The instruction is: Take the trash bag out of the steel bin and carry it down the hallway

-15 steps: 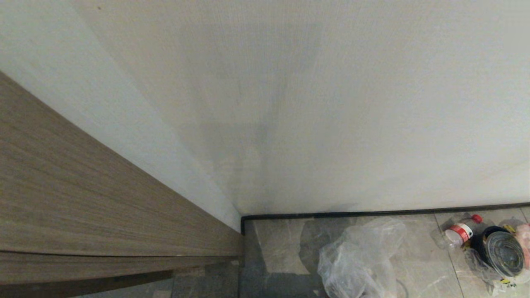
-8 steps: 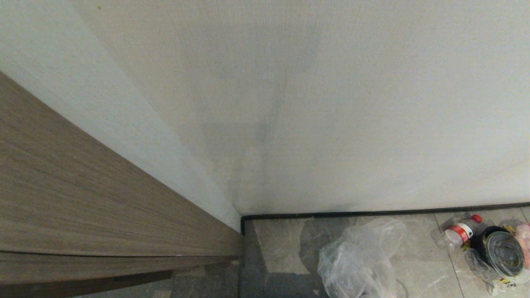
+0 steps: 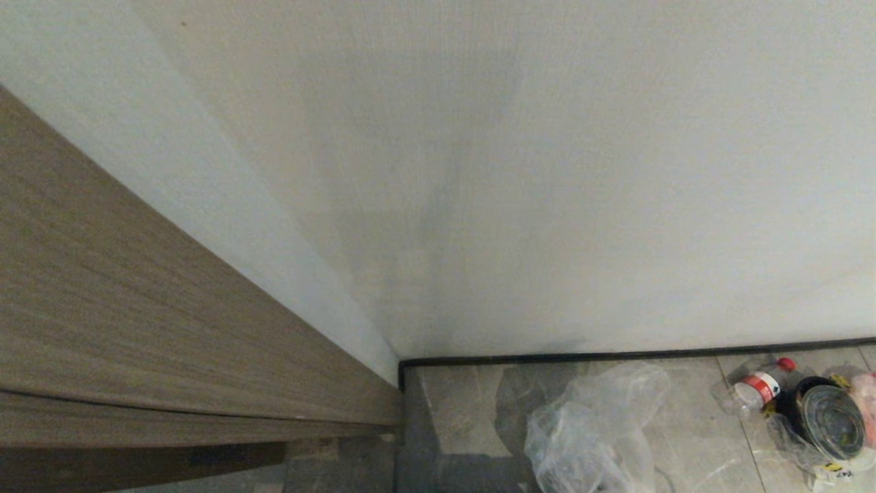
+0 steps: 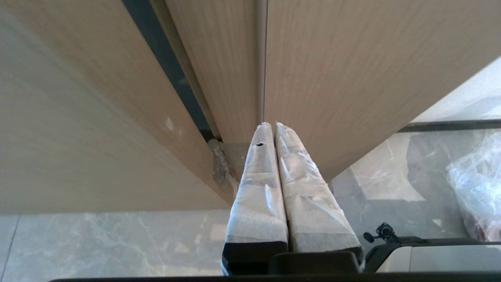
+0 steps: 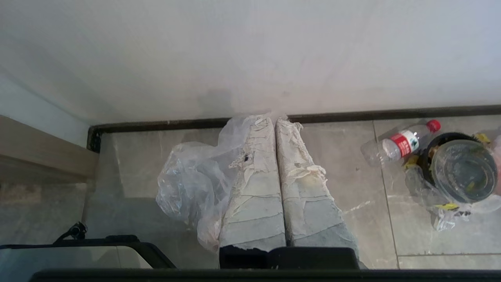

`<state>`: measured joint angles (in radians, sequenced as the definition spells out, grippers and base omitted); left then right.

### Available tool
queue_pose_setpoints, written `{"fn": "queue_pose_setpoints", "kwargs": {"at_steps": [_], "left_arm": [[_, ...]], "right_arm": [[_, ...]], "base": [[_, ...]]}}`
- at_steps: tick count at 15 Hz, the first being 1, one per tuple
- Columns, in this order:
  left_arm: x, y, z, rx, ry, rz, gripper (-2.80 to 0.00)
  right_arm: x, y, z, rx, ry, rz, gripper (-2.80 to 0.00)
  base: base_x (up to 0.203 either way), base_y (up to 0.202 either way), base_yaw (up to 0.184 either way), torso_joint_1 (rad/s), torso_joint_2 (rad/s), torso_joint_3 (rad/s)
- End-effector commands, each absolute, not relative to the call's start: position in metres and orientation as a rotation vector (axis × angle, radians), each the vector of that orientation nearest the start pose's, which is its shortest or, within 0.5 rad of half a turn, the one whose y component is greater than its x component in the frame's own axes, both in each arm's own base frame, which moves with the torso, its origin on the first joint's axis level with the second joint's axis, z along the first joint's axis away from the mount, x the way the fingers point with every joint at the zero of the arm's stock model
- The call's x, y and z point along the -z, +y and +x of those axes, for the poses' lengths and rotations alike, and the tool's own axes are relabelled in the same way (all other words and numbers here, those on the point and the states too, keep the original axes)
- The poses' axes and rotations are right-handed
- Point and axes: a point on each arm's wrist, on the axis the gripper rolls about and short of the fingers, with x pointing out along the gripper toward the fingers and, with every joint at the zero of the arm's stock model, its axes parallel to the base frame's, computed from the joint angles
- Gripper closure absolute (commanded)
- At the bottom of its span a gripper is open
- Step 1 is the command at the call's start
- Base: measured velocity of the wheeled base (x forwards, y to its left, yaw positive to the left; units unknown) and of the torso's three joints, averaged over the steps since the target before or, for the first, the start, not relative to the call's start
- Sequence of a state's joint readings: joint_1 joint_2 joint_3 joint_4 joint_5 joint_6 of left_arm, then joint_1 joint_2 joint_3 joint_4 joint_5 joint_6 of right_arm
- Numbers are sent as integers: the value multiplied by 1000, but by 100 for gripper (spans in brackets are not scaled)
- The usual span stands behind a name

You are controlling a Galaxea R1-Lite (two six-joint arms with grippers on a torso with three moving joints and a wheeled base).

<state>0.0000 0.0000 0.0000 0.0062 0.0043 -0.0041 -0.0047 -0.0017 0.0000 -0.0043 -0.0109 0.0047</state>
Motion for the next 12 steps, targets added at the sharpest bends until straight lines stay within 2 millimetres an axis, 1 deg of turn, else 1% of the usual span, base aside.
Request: {"fn": "queue_pose_setpoints", "kwargs": {"at_steps": [1, 12], "left_arm": [[-75, 0, -23, -6, 6, -5, 0], [-75, 0, -23, -5, 6, -5, 0]], "right_arm": [[-75, 0, -23, 15, -3, 5, 0], [-75, 0, -23, 14, 0, 2, 0]], "base": [[0, 0, 0, 5, 0, 169], [0, 0, 0, 3, 2, 200]]}}
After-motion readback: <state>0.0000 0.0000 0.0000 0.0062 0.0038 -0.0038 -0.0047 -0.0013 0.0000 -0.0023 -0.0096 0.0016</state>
